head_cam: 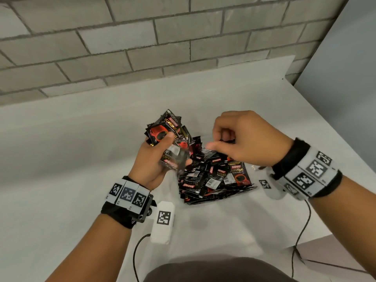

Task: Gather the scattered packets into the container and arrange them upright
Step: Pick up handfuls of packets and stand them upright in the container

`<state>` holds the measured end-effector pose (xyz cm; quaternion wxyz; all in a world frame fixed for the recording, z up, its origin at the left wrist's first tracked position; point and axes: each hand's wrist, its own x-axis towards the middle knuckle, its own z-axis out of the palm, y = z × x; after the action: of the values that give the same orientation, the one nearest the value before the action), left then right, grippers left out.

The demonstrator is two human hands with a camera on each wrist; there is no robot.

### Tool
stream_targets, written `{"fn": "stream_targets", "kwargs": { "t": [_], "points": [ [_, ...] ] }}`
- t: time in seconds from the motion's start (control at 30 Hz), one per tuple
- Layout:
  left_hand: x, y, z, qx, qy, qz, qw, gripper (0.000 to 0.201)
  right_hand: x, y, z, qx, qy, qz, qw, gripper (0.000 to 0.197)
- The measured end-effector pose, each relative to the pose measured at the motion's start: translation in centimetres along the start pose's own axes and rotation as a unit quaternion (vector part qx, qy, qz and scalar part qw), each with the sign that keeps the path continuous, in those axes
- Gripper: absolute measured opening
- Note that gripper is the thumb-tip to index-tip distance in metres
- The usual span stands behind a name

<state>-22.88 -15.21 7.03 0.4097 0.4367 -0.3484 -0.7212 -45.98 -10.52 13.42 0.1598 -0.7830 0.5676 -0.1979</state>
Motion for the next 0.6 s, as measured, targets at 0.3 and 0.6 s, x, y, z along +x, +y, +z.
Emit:
{"fn": "stream_targets", "kwargs": {
  "t": [0.3,0.6],
  "points": [
    [0.0,0.0,2.2,0.093,-0.013,0.031,0.995,0.018,0.1,-4.9,5.0,0.034,-0.022,-0.083,0.996,0.029],
    [-0.3,-0.1,0.6,0.054,-0.009,-0.024,0.998,0.03,-1.1,-2.2,1.0,0.176,-0.038,0.064,0.982,0.022]
  ]
}}
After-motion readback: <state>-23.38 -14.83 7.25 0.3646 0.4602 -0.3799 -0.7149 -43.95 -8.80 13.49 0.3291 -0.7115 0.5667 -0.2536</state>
